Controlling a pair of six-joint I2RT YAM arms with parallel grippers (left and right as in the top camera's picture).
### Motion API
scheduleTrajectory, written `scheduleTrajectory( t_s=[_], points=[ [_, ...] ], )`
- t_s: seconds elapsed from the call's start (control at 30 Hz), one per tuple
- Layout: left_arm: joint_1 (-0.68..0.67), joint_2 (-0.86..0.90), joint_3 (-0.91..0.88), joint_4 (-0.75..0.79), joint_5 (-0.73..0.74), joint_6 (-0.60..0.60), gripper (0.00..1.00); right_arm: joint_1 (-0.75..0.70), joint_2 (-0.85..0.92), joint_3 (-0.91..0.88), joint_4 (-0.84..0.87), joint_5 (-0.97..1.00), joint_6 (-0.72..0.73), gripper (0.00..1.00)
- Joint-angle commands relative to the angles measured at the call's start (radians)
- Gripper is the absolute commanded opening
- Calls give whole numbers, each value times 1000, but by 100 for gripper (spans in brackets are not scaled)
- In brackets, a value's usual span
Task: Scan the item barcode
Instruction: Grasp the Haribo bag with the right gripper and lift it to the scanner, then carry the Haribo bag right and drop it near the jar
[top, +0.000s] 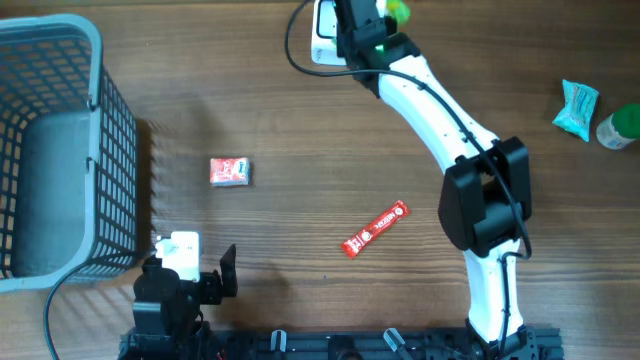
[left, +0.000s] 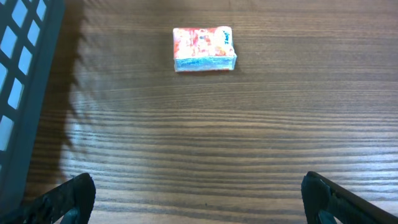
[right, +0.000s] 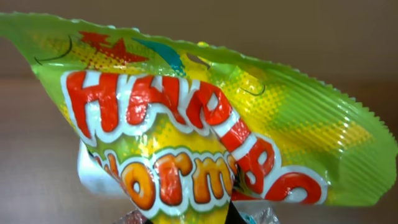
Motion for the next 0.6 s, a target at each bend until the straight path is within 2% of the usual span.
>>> scheduleTrajectory(
  t_s=[0.0,0.1,0.33,0.57],
  points=[
    [-2,-1,-2,2,-3,15,100,1,47,13,159,116,-158,5],
    [-2,-1,-2,2,-3,15,100,6,130,54,329,147,-251,4],
    [-2,-1,-2,2,-3,15,100,21,284,187,460,159,-352,5],
    [-2,-1,-2,2,-3,15,100,83,357,188,663,328,-497,5]
  ],
)
